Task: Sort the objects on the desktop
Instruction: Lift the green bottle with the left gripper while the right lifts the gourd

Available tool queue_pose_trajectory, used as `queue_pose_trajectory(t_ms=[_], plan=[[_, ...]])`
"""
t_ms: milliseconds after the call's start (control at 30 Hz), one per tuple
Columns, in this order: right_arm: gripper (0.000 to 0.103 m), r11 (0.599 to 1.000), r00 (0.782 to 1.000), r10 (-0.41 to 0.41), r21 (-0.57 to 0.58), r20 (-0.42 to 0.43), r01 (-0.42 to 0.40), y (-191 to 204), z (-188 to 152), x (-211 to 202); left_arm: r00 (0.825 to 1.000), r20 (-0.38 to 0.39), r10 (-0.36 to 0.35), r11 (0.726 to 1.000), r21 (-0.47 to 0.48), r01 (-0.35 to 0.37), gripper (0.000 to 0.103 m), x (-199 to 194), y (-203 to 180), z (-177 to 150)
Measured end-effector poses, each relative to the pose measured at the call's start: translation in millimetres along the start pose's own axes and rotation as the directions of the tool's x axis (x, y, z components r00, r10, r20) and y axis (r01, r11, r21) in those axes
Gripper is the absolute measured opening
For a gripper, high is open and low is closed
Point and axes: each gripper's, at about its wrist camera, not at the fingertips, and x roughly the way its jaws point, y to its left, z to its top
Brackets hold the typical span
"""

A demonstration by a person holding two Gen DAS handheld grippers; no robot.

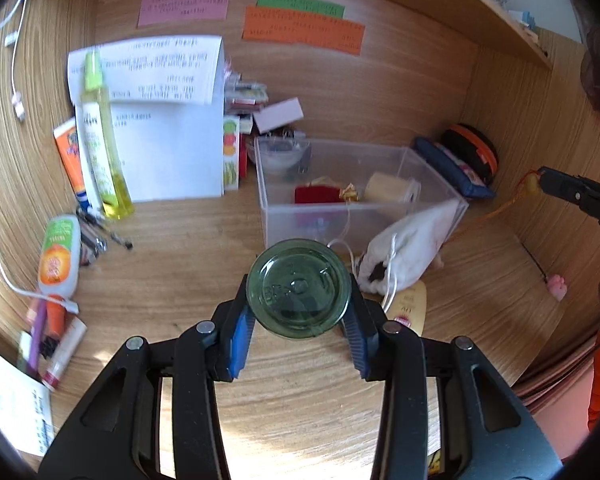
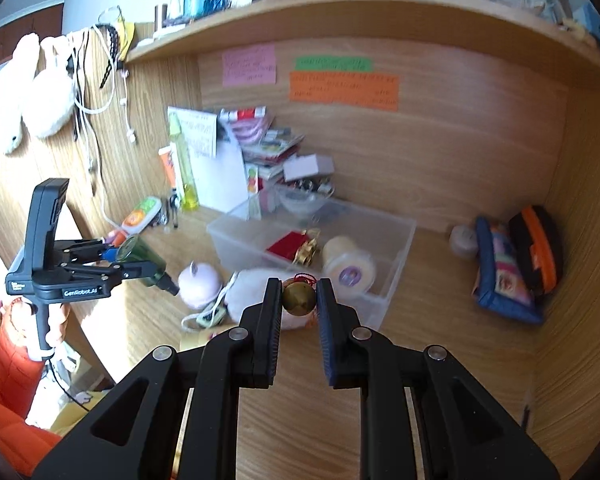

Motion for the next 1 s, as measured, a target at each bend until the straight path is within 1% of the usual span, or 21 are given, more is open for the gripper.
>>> queue_pose_trajectory(t_ms=[267, 500, 533, 700, 800, 867, 967, 1000], plan=[[0.015, 0.999, 0.997, -0.026, -0.017, 0.074, 0.027, -7.4, 33.8, -19.2, 0.998, 0.06, 0.023, 0.999, 0.038, -0.025, 0.041, -17.2, -7.5, 27.5], [0.015, 0.998, 0.992, -0.043, -0.043, 0.119, 0.048, -8.1, 67.6, -25.4, 0.994, 0.105, 0.018, 0.996, 0.081, -0.026, 0.041, -27.7, -16.8, 53.7], [0.012, 0.997, 0.991, -0.049, -0.049, 0.128, 0.056, -7.7, 73.1, -25.9, 0.994, 0.11, 0.014, 0.996, 0.084, -0.023, 0.041, -28.3, -18.2, 57.0], [0.012, 0.995, 0.984, -0.053, -0.074, 0.169, 0.066, -5.8, 99.3, -29.7, 0.993, 0.12, 0.0, 0.994, 0.105, -0.013, 0.041, -26.5, -22.8, 70.2], [0.012, 0.992, 0.984, -0.072, -0.091, 0.16, 0.087, -4.1, 106.1, -21.4, 0.993, 0.119, -0.013, 0.994, 0.11, 0.0, 0.041, -22.6, -25.0, 73.2], [0.012, 0.993, 0.989, -0.064, -0.087, 0.133, 0.076, -6.0, 101.3, -12.5, 0.993, 0.113, -0.023, 0.993, 0.116, 0.01, 0.041, -20.1, -27.0, 71.8], [0.015, 0.995, 0.995, -0.062, -0.078, 0.077, 0.068, -10.8, 81.3, 3.2, 0.995, 0.093, -0.035, 0.992, 0.125, 0.023, 0.041, -12.8, -28.3, 68.0], [0.02, 0.994, 0.996, -0.072, -0.083, 0.051, 0.076, -12.4, 70.0, 10.7, 0.996, 0.086, -0.037, 0.992, 0.126, 0.026, 0.041, -10.2, -28.5, 66.0]])
